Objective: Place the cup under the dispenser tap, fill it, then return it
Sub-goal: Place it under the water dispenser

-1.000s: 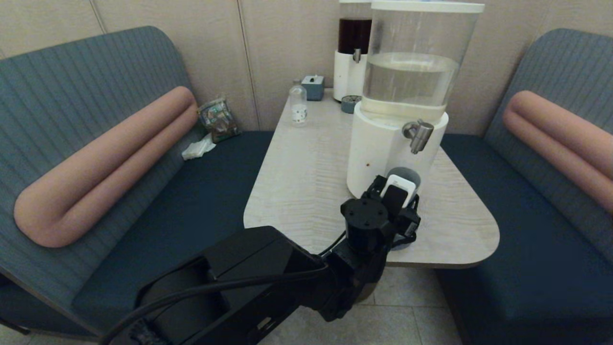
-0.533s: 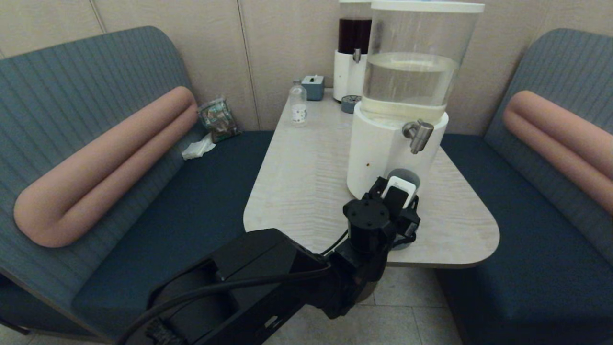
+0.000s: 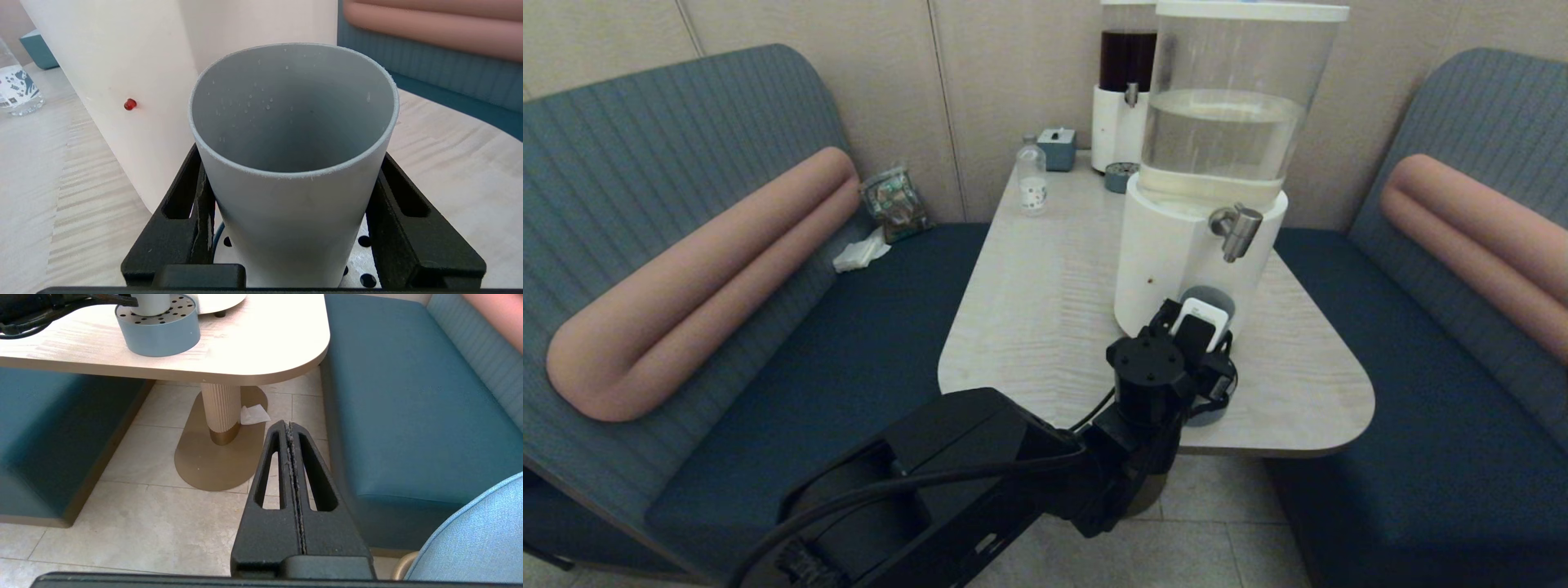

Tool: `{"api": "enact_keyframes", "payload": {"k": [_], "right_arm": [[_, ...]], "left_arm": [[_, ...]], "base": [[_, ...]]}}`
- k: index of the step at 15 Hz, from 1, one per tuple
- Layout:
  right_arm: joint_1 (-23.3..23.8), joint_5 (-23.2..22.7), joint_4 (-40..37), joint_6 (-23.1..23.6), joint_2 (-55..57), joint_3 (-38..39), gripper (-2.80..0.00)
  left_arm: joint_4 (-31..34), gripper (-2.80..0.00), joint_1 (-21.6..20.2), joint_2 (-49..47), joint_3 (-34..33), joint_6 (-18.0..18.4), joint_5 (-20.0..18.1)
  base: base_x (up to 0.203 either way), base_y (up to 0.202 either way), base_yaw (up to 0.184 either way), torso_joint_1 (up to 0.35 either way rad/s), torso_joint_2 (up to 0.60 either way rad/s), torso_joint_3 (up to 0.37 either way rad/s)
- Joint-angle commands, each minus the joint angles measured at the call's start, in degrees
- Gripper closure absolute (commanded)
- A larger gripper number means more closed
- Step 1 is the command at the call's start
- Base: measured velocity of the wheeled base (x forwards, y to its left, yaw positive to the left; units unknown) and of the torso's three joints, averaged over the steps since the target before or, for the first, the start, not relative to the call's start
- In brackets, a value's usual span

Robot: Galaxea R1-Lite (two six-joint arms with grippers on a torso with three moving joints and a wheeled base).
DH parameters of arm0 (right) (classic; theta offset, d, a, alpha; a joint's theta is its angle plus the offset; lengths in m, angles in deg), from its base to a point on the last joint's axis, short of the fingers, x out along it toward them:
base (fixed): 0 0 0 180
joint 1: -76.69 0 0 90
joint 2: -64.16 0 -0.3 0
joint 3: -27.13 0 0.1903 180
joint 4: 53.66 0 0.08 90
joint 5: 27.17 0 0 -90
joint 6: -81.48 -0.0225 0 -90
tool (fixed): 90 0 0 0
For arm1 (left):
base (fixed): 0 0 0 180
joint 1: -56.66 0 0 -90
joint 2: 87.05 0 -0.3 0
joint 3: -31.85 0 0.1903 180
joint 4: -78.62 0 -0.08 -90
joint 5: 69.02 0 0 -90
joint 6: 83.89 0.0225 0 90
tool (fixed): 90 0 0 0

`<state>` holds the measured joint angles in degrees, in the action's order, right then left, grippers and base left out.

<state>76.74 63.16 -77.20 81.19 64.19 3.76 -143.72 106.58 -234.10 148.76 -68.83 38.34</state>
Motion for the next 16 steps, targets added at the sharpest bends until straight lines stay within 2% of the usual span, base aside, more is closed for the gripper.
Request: {"api": "enact_keyframes", "payload": {"k": [1, 14, 15, 16], "right_arm": [[-0.05, 0.02, 0.00, -0.05, 0.06, 0.00, 0.00], [-0.05, 0.02, 0.00, -0.06, 0.06, 0.00, 0.00], [0.04, 0.02, 0.00, -0.06, 0.06, 0.00, 0.00], [0.02, 0.02, 0.00, 0.01, 0.06, 0.02, 0.00]], "left_arm": [[-0.47, 0.00, 0.00, -0.07, 0.15, 0.14, 0.13], [-0.39, 0.00, 0.00, 0.32, 0.55, 0.04, 0.30], [0.02, -2.80, 0.00, 0.52, 0.25, 0.15, 0.43], [0.37, -2.80, 0.00, 0.48, 0.82, 0.23, 0.40]], "base": [[0.000, 0.000, 0.000, 0.000, 0.00, 0.000], [0.000, 0.000, 0.000, 0.000, 0.00, 0.000], [0.000, 0.000, 0.000, 0.000, 0.00, 0.000], [0.000, 0.000, 0.000, 0.000, 0.00, 0.000]]}}
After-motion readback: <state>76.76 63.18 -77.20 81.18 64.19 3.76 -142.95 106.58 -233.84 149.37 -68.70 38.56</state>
